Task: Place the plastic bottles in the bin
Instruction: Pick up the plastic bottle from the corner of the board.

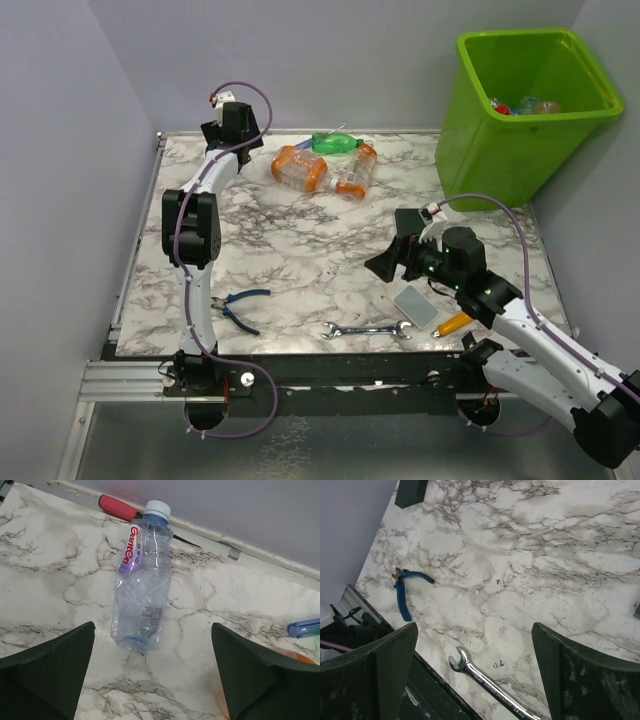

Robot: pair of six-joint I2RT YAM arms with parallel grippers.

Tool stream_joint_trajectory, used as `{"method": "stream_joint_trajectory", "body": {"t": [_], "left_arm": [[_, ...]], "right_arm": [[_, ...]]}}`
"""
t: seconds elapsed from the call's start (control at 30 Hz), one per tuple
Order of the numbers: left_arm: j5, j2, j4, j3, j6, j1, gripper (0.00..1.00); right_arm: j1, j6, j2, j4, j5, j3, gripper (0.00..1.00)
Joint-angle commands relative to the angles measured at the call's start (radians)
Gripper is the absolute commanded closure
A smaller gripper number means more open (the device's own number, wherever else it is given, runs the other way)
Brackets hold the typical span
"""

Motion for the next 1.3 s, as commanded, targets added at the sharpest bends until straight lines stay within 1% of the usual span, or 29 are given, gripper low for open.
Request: {"method": "stream_joint_trajectory", "body": {"t": [0.0,0.23,0.43,0.57,0.7,0.77,0.87,0.97,1.03,1.13,1.27], "left_arm": [[-0.002,0.091,-0.043,0.092,0.019,0.024,0.01],[-0.036,0.193,-0.038,0.128,0.010,0.038,0.01],[-0.025,0.251,-0.027,0.148,0.000,0.045,0.01],[-0.011,0.283,-0.015,0.164,-0.012,0.047,0.07],[-0.003,0.308,-0.003,0.183,-0.021,0.053,0.20],[0.007,0.317,-0.001,0.185,-0.031,0.056,0.31],[0.016,0.320,0.003,0.177,-0.042,0.055,0.50],[0.010,0.282,0.013,0.151,-0.041,0.056,0.66],[0.020,0.213,0.041,0.112,-0.039,0.054,0.73],[0.047,0.041,0.135,-0.008,-0.056,0.051,0.80],[0.093,-0.221,0.253,-0.186,-0.085,0.047,0.83]], "right_arm": [[0.008,-0.050,-0.044,-0.088,0.088,-0.013,0.00],[0.008,-0.069,-0.032,-0.130,0.140,0.005,0.00],[0.008,-0.070,0.014,-0.145,0.161,0.037,0.00],[0.008,-0.062,0.030,-0.155,0.184,0.046,0.00],[0.008,-0.054,0.037,-0.154,0.198,0.042,0.00],[0.007,-0.048,0.042,-0.154,0.199,0.040,0.00],[0.008,-0.042,0.049,-0.151,0.200,0.040,0.00],[0.008,-0.040,0.052,-0.148,0.199,0.046,0.00],[0.008,-0.035,0.049,-0.146,0.201,0.050,0.00],[0.008,-0.033,0.041,-0.129,0.181,0.053,0.00],[0.008,-0.012,0.023,-0.111,0.151,0.058,0.00]]}}
